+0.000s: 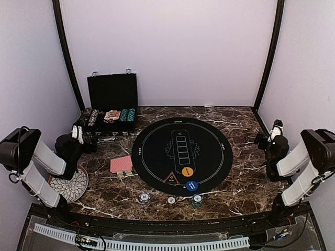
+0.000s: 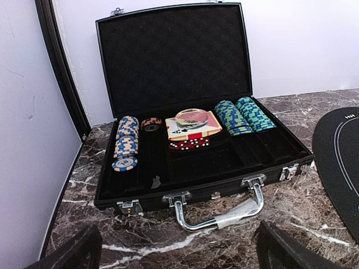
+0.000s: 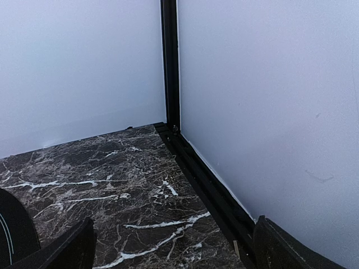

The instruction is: Distribute texas hold em gaming equipment

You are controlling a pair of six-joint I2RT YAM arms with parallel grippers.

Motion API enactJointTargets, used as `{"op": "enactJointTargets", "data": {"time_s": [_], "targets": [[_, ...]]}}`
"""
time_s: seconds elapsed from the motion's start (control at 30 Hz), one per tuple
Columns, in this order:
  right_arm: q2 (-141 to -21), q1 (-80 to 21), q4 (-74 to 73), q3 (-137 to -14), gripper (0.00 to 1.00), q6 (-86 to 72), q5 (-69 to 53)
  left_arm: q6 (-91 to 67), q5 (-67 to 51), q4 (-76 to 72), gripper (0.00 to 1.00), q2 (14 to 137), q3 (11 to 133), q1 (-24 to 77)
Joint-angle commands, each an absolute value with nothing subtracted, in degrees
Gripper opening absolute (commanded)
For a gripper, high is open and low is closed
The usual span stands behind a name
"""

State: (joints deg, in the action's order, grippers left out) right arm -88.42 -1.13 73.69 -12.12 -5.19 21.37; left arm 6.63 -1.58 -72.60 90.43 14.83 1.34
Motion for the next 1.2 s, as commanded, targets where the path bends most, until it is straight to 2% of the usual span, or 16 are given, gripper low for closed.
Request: {"op": "enactJointTargets", "data": {"time_s": [0.0, 0.47, 0.57, 0.7, 0.83, 0.93, 1.03, 1.07, 1.1, 1.17], "targets": [[-88.62, -1.41, 76.03, -12.39, 0.99, -5.27, 21.18, 6.24, -1.3, -74.0, 0.99, 90.16, 14.79, 1.14], [-88.53, -1.41, 75.84, -12.4, 0.99, -5.28, 21.27, 6.24, -1.34, -74.0, 0.99, 90.21, 14.91, 1.14], [-86.5, -1.49, 71.96, -13.15, 0.99, -6.63, 24.01, 6.2, -1.54, -73.81, 0.99, 90.32, 15.05, 1.08], [-86.76, -3.07, 76.7, -11.32, 0.99, -4.72, 24.87, 5.82, -1.78, -73.09, 0.99, 89.94, 15.27, 0.73], [-86.93, -3.6, 78.1, -10.81, 0.99, -4.02, 25.3, 6.13, -2.39, -64.2, 0.99, 86.17, 18.54, 0.57], [-86.79, -3.6, 77.49, -11.13, 0.98, -3.98, 25.05, 10.44, -4.27, -46.95, 0.99, 84.78, 25.63, 0.61], [-86.73, -3.6, 77.59, -11.16, 0.99, -3.56, 24.5, 13.0, -4.12, -38.15, 0.99, 84.14, 29.95, 0.53], [-85.78, -3.82, 76.56, -11.7, 0.99, -2.9, 24.62, 13.42, -4.21, -37.27, 0.99, 83.6, 30.27, 0.4], [-83.01, -4.28, 69.37, -14.25, 0.99, -2.8, 25.79, 13.79, -4.64, -36.04, 0.99, 82.75, 30.65, 0.42], [-78.79, -4.41, 48.03, -23.89, 0.99, -2.84, 27.37, 13.24, -4.89, -29.6, 0.99, 82.86, 34.98, 0.44]]}}
